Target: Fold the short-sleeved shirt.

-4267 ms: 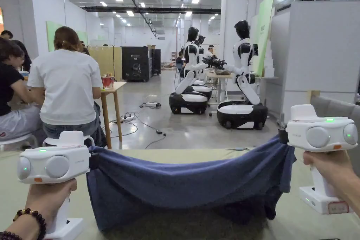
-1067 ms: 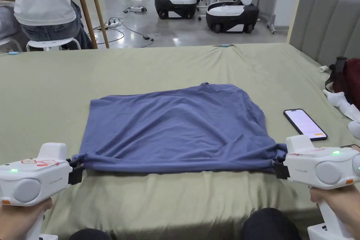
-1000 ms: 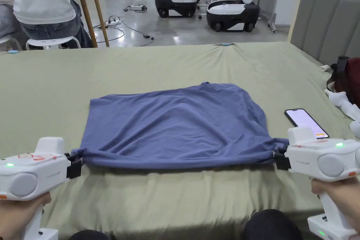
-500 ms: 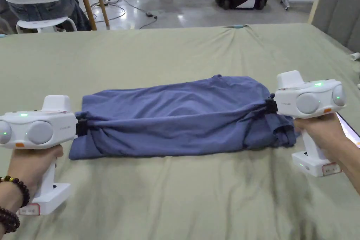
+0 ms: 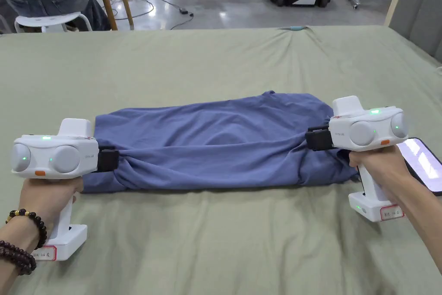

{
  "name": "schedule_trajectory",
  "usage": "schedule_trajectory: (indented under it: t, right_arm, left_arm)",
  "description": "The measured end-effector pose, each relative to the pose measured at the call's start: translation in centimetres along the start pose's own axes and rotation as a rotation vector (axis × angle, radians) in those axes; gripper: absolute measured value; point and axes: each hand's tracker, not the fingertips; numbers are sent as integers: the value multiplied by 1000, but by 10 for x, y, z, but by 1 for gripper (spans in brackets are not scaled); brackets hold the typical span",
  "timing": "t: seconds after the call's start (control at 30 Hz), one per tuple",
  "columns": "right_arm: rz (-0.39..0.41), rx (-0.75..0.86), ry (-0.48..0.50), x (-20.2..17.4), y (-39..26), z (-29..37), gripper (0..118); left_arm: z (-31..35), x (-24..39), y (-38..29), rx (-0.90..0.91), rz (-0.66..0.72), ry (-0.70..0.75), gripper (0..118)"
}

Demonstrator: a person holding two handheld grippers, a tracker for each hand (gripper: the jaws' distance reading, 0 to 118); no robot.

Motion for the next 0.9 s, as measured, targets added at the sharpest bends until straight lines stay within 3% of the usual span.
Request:
schedule_trajectory:
  t: [0.03, 0.17, 0.23, 0.27, 0.3, 0.33, 0.63, 0.67, 0.77, 0.8, 0.9]
  right_arm:
    - [-20, 27, 14, 1, 0, 11, 117]
    - [-23, 10, 33, -3, -12, 63, 90]
    - [-3, 0, 34, -7, -23, 84, 43]
    - [2, -7, 40, -9, -30, 95, 19]
    - [-5, -14, 47, -9, -37, 102, 2]
    - [-12, -18, 52, -10, -42, 109, 1]
    - [-30, 7, 71, -10, -54, 130, 0]
    - [-35, 13, 80, -10, -52, 130, 0]
    - [-36, 22, 93, -14, -49, 128, 0]
    - [-34, 24, 100, -16, -48, 126, 0]
    - [-25, 19, 108, -23, -46, 117, 0]
  left_arm:
    - [7, -5, 0, 18, 11, -1, 112]
    - [51, -11, -11, 46, 57, -44, 103]
    - [71, -9, -25, 52, 58, -70, 63]
    - [81, -7, -34, 62, 37, -88, 34]
    - [86, -8, -40, 62, 17, -89, 3]
    - [91, -7, -46, 60, 2, -80, 0]
    - [104, -18, -59, 61, 18, -110, 0]
    - [100, -20, -57, 59, 26, -112, 4]
    - [79, -19, -50, 20, 31, -111, 74]
    - [70, -19, -49, 7, 19, -111, 89]
    - [45, -10, -46, -21, -11, -84, 88]
